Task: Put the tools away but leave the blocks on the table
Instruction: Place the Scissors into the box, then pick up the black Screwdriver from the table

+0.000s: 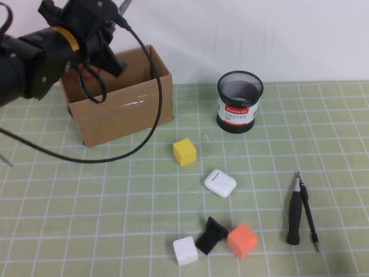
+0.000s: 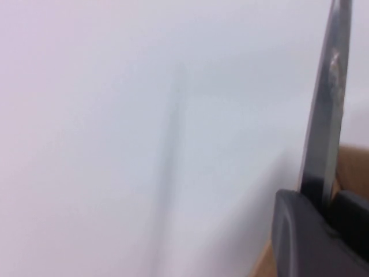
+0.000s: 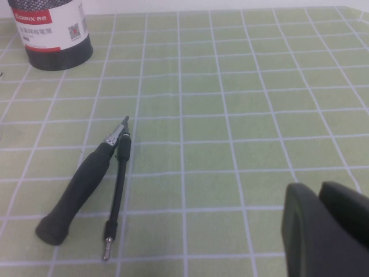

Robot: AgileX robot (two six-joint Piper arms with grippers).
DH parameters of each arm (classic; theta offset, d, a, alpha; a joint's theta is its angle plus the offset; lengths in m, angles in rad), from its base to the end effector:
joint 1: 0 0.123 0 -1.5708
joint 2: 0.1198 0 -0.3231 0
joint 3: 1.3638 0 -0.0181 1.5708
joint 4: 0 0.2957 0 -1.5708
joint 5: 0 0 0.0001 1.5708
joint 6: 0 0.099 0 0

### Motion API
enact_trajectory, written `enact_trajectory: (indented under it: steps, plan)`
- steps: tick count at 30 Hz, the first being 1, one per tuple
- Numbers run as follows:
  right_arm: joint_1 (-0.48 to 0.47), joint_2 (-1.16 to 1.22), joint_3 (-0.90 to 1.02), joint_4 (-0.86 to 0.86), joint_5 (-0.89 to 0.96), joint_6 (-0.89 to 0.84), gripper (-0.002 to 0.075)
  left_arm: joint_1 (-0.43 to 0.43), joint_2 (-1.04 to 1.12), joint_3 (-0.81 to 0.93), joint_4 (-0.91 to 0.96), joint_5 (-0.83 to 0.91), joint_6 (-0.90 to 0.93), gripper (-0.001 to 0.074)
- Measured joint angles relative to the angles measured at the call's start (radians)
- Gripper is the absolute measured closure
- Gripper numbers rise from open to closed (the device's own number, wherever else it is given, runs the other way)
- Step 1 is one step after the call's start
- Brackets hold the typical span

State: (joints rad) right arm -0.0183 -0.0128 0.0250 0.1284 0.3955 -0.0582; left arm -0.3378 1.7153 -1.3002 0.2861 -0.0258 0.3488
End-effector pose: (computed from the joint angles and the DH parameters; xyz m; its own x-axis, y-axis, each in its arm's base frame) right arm 0.0662 0.0037 0.1667 -0.3134 0.0660 -0.9473 -0.0097 0.9973 0.0727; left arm 0.4381 -0.1546 0.3271 -0.0264 0.6378 -0.7698 0.4392 0.6991 0.5642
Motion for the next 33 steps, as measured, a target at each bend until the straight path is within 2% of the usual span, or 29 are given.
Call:
enact_trajectory:
  steps: [6, 13, 18, 21, 25, 28, 33]
  plan:
    - [0.0, 0.0, 0.0, 0.0, 0.0, 0.0, 0.0733, 0.001, 0.067, -0.043, 0.022, 0.064, 0.009, 0.0662]
    - [0.0, 0.0, 0.0, 0.0, 0.0, 0.0, 0.0733, 0.001, 0.069, -0.048, 0.045, 0.084, 0.009, 0.0566]
    - [0.0, 0.0, 0.0, 0.0, 0.0, 0.0, 0.0733, 0.001, 0.017, -0.048, 0.045, 0.106, -0.024, 0.0547]
    - [0.0, 0.0, 0.0, 0.0, 0.0, 0.0, 0.0733, 0.001, -0.054, -0.048, 0.045, 0.17, -0.123, 0.0579]
    - [0.0, 0.0, 0.0, 0.0, 0.0, 0.0, 0.0733, 0.001, -0.174, -0.048, 0.023, 0.323, -0.203, 0.0696]
    - [0.0, 0.0, 0.0, 0.0, 0.0, 0.0, 0.0733, 0.001, -0.283, -0.027, -0.006, 0.404, -0.199, 0.0724]
    - [0.0, 0.0, 0.0, 0.0, 0.0, 0.0, 0.0733, 0.001, -0.488, 0.113, -0.078, 0.403, -0.193, 0.0735]
